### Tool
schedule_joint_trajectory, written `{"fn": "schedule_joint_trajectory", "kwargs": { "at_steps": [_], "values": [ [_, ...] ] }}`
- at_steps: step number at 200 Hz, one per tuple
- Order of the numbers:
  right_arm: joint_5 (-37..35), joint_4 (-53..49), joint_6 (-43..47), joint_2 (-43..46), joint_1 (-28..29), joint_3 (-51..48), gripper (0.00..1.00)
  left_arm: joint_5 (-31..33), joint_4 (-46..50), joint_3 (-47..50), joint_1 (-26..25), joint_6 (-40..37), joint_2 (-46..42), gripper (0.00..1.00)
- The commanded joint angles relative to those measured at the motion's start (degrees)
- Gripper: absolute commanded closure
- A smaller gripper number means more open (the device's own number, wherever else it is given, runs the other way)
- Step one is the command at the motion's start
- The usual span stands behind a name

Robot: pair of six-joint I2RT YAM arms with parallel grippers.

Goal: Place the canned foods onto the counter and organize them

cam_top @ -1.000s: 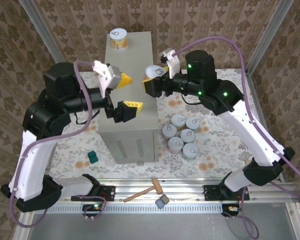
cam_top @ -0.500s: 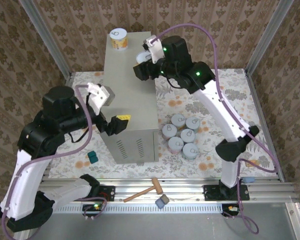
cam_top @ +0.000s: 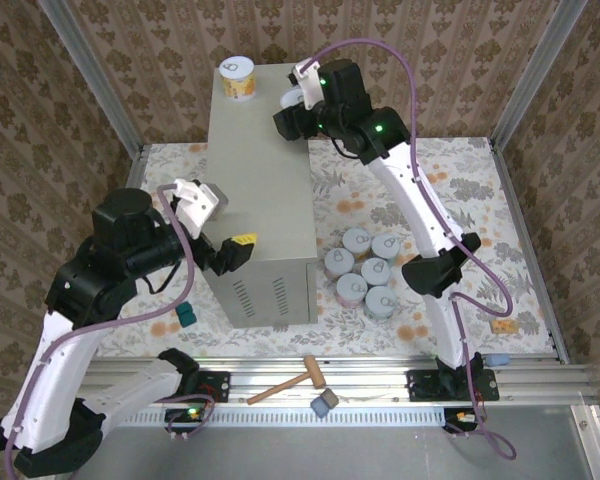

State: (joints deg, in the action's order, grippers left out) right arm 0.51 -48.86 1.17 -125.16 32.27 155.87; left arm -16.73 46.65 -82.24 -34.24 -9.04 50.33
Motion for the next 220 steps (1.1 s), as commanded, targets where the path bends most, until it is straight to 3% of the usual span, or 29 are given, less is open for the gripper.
{"fn": "schedule_joint_trajectory", "kwargs": {
  "at_steps": [1, 59, 168, 220],
  "values": [
    [1.91, 2.7, 1.24, 0.09, -0.02, 2.8, 0.33, -1.83, -3.64, 1.34, 1.86, -0.14, -0.86, 0.0],
    [4.5, 4.63, 0.41, -0.59, -0.02, 1.89, 0.32, -8.18, -6.88, 3.24, 7.38, 2.0, -0.65, 0.0],
    [4.87, 3.61, 1.07, 0.22, 0.03, 1.06, 0.15, -9.17, -6.67, 2.87, 7.61, 2.45, 1.23, 0.0],
    [4.08, 4.09, 1.66, 3.9, 0.0, -3.79, 0.13, -8.68, -6.31, 2.96, 7.63, 2.6, 0.75, 0.0]
  ]
}}
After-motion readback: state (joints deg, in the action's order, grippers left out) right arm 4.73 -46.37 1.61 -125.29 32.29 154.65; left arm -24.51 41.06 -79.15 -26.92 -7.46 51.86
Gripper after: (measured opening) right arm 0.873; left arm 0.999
